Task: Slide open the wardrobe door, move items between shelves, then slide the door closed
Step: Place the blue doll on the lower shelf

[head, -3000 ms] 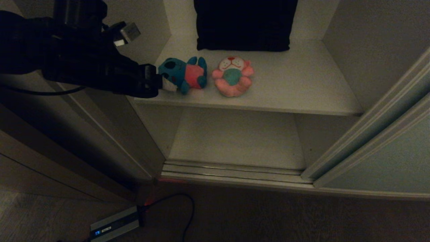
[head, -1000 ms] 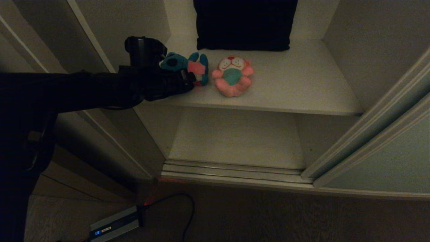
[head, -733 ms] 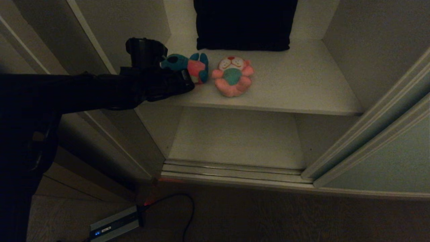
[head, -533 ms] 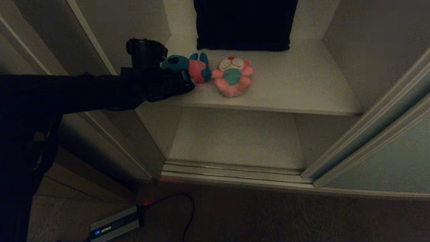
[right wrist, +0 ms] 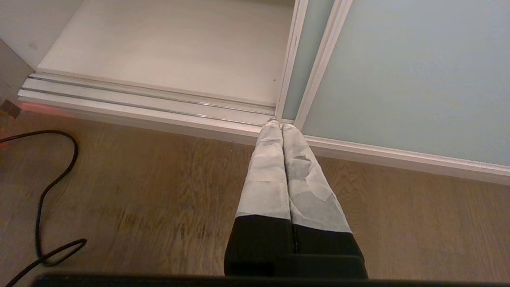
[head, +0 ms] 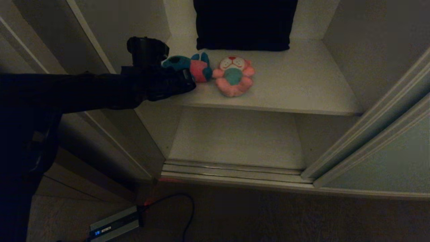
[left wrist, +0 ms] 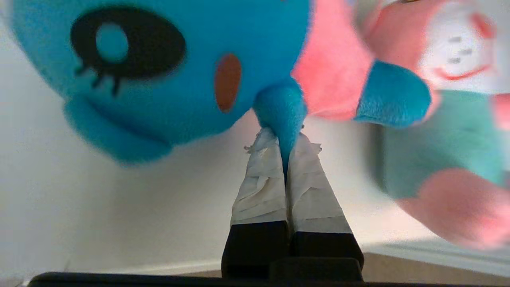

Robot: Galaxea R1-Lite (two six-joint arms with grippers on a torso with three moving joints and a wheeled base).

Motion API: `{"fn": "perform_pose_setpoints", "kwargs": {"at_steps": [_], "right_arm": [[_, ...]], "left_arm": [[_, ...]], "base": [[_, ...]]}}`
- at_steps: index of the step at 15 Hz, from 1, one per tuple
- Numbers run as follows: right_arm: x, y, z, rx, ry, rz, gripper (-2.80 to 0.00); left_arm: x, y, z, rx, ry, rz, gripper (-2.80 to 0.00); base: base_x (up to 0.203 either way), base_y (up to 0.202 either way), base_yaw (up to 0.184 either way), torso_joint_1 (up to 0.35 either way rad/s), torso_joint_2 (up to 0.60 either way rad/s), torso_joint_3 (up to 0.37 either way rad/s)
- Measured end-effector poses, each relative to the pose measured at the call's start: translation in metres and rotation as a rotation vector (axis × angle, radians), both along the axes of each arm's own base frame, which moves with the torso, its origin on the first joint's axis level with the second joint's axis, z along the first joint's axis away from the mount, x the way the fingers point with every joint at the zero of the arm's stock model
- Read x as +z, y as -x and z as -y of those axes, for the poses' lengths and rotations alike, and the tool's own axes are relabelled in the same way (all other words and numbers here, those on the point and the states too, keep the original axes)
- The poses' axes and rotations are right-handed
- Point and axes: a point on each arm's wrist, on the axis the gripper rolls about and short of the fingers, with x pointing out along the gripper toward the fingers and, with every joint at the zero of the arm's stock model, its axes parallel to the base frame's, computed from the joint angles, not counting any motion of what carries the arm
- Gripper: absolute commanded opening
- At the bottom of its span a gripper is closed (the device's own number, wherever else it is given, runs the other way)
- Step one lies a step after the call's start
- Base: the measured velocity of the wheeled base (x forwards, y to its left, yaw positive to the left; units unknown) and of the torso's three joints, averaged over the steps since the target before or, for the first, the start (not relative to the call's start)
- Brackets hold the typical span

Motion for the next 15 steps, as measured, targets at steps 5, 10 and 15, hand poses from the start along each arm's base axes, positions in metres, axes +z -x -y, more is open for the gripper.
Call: {"fn": "perform_pose_setpoints", "kwargs": {"at_steps": [5,10,15], "right_arm": [[0.000,0.000,0.000,0.000,0.000,0.000,-2.80],[0.000,0.000,0.000,0.000,0.000,0.000,-2.80],[0.000,0.000,0.000,0.000,0.000,0.000,-2.80]], "left_arm": [[0.048,0.054,0.010,-0.054,-0.059,0.031,-2.80],[0.092,0.120,0.000,-0.032,-0.150,0.106,-2.80],[0.117,0.194,-0.033,-0.017,-0.230,0.168,-2.80]], "base": [[0.000,0.000,0.000,0.000,0.00,0.000],[0.000,0.000,0.000,0.000,0.00,0.000],[0.000,0.000,0.000,0.000,0.00,0.000]]}}
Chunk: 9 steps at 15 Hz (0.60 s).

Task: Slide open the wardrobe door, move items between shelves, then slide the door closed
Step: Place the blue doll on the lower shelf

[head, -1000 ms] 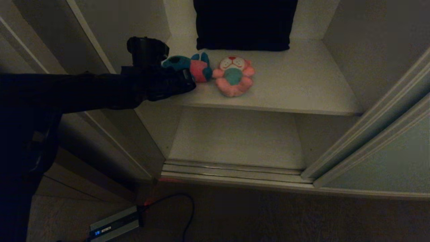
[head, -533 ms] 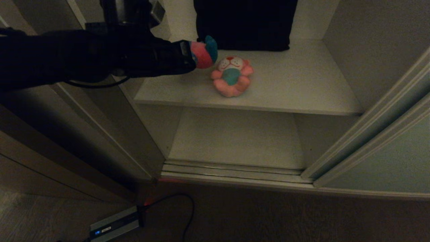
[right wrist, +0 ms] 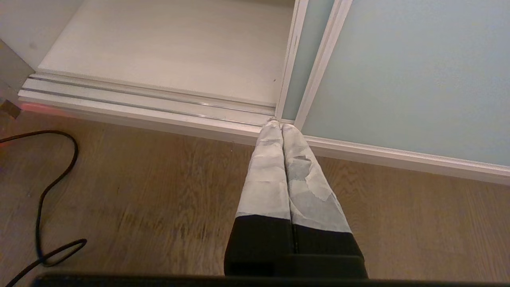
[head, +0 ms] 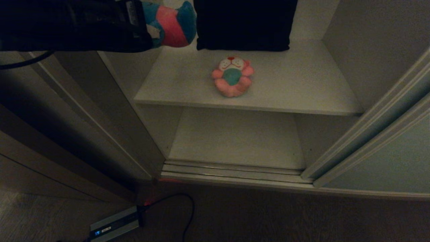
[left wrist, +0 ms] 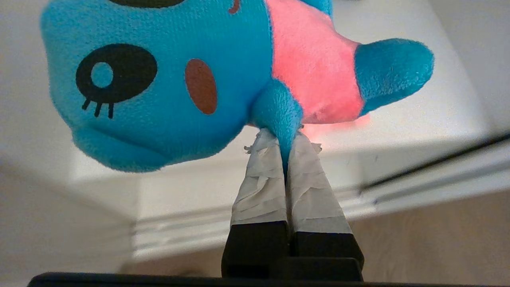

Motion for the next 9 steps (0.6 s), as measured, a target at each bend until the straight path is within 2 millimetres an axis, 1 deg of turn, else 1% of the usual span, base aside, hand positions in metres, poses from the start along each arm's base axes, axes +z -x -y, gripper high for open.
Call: {"fn": "perform_pose_setpoints", "kwargs": {"at_steps": [2,4,7,9], "right_arm": [[0.000,0.000,0.000,0.000,0.000,0.000,-2.80],[0.000,0.000,0.000,0.000,0.000,0.000,-2.80],[0.000,0.000,0.000,0.000,0.000,0.000,-2.80],[0.000,0.000,0.000,0.000,0.000,0.000,-2.80]], "left_arm": [[0.002,0.031,-0.014,-0.001,-0.035,-0.007,-2.80],[-0.002,0.062,-0.029,-0.001,-0.086,-0.017,-2.80],[-0.019,0.107,-0.061,0.035,-0.194,-0.057,-2.80],[-0.033,0.134,-0.081,0.069,-0.226,-0.062,-2.80]], "base": [[0.000,0.000,0.000,0.000,0.00,0.000],[0.000,0.000,0.000,0.000,0.00,0.000],[0.000,0.000,0.000,0.000,0.00,0.000],[0.000,0.000,0.000,0.000,0.00,0.000]]}}
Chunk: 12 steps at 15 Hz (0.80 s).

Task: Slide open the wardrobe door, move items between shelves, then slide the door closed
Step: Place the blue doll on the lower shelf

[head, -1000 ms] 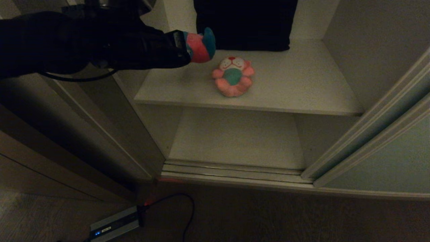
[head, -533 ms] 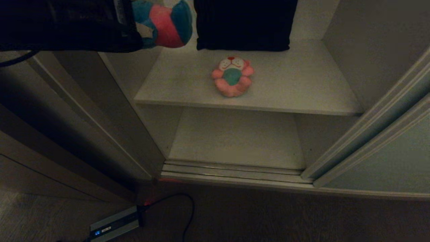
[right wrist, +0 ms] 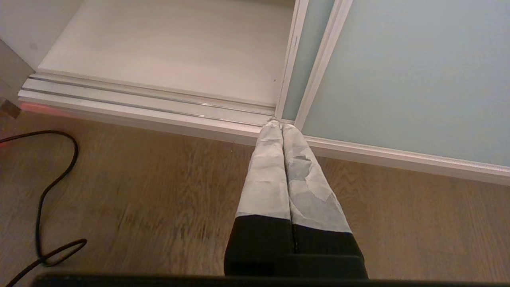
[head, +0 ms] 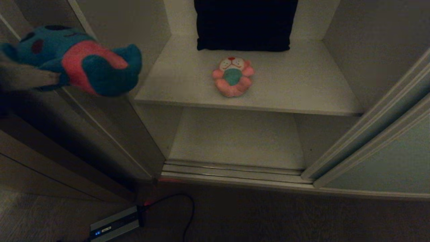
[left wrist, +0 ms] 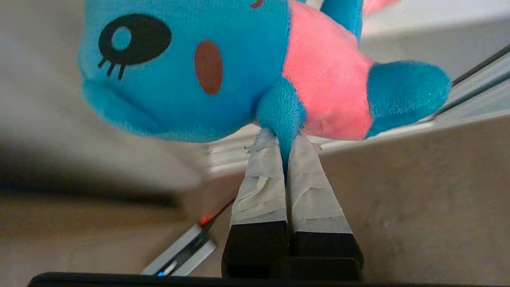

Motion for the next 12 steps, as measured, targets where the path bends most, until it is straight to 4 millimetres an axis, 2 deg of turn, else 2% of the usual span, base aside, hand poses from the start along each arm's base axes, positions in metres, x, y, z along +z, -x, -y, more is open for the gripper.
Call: {"fn": "perform_pose_setpoints", "kwargs": {"at_steps": [5,9,12], "right_arm": [[0.000,0.000,0.000,0.000,0.000,0.000,-2.80],[0.000,0.000,0.000,0.000,0.000,0.000,-2.80],[0.000,0.000,0.000,0.000,0.000,0.000,-2.80]], "left_arm": [[-0.030,0.071,-0.019,0.036,0.003,-0.011,-2.80],[-0.054,0.124,-0.019,-0.020,0.032,-0.050,-2.80],[-0.085,0.154,-0.015,-0.039,0.047,-0.092,-2.80]], "base": [[0.000,0.000,0.000,0.000,0.00,0.000],[0.000,0.000,0.000,0.000,0.00,0.000],[0.000,0.000,0.000,0.000,0.00,0.000]]}}
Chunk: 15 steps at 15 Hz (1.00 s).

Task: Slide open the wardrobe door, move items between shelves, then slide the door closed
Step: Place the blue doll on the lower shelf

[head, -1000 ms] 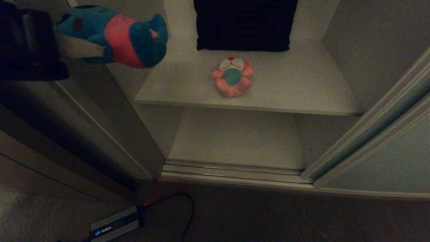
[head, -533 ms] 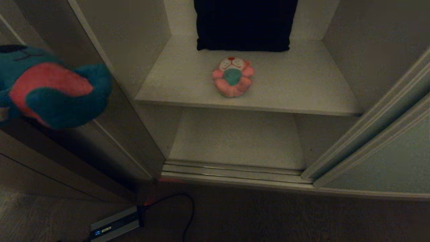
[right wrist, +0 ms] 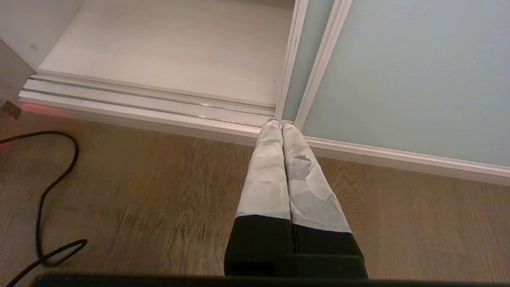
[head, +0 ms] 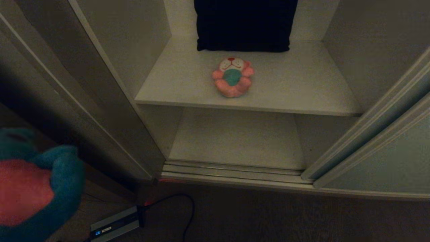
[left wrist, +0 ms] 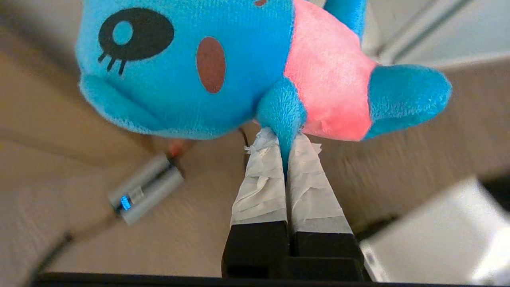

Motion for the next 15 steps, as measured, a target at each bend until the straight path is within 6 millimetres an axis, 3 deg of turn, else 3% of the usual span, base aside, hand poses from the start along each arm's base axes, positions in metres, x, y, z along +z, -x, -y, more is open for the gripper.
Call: {"fn": "perform_pose_setpoints", "kwargs": {"at_steps": [3,8,15], "right_arm": [[0.000,0.000,0.000,0.000,0.000,0.000,-2.80],[0.000,0.000,0.000,0.000,0.000,0.000,-2.80],[0.000,0.000,0.000,0.000,0.000,0.000,-2.80]], "left_arm": [[-0.030,0.015,0.003,0.013,0.011,-0.068,-2.80],[-0.046,0.024,0.005,0.033,0.011,-0.045,-2.80],[-0.085,0.020,0.007,0.078,0.001,-0.106,-2.80]], "base": [[0.000,0.000,0.000,0.000,0.00,0.000],[0.000,0.000,0.000,0.000,0.00,0.000],[0.000,0.000,0.000,0.000,0.00,0.000]]}}
